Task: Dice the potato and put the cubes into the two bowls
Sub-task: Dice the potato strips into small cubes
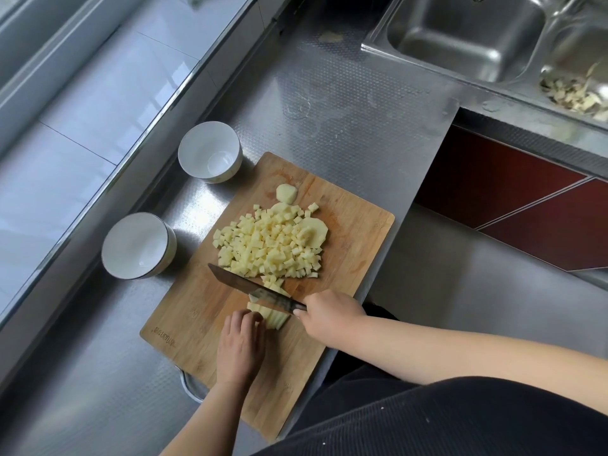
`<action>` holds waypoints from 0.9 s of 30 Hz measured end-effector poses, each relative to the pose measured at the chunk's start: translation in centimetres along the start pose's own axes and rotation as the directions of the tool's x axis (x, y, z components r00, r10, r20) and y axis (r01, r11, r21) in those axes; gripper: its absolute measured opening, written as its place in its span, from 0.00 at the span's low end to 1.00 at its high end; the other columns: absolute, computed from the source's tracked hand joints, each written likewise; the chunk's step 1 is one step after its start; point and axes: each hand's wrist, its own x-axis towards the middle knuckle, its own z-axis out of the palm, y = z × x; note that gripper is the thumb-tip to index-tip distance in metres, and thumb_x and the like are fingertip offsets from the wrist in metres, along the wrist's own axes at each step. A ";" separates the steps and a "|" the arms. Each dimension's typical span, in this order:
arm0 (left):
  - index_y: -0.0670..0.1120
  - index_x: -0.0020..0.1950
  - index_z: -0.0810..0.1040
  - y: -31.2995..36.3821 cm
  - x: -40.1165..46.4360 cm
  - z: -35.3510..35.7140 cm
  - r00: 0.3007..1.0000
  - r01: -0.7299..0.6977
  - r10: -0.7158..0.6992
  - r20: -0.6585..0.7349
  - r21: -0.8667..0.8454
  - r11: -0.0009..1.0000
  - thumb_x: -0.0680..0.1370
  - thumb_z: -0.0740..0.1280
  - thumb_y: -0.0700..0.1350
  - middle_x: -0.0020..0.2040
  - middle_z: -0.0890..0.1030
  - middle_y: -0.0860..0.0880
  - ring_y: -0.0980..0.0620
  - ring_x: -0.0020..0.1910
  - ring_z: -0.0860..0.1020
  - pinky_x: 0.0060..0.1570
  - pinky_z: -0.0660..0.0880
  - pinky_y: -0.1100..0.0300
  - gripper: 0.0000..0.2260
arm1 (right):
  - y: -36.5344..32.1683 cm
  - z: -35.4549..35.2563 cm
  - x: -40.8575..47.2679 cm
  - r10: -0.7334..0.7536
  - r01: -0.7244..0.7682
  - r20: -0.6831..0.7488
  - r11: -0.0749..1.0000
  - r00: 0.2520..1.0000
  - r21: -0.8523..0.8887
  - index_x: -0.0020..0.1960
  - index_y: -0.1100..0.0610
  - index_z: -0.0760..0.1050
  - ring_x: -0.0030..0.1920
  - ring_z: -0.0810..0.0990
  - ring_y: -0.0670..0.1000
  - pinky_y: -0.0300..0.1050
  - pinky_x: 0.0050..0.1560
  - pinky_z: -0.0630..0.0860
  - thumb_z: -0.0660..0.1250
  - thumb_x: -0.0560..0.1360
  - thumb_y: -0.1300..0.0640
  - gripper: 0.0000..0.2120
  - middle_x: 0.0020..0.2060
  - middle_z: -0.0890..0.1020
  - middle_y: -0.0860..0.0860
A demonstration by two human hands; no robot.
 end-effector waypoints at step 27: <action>0.42 0.47 0.78 -0.2 -0.3 -0.2 1.000 -0.011 0.011 -0.001 -0.009 1.000 0.77 0.57 0.51 0.42 0.77 0.47 0.49 0.37 0.75 0.33 0.75 0.56 0.15 | -0.4 1.7 0.5 0.124 -0.115 0.145 0.991 0.982 -0.066 0.54 0.60 0.75 0.37 0.72 0.55 0.42 0.29 0.62 0.56 0.83 0.50 0.16 0.35 0.71 0.53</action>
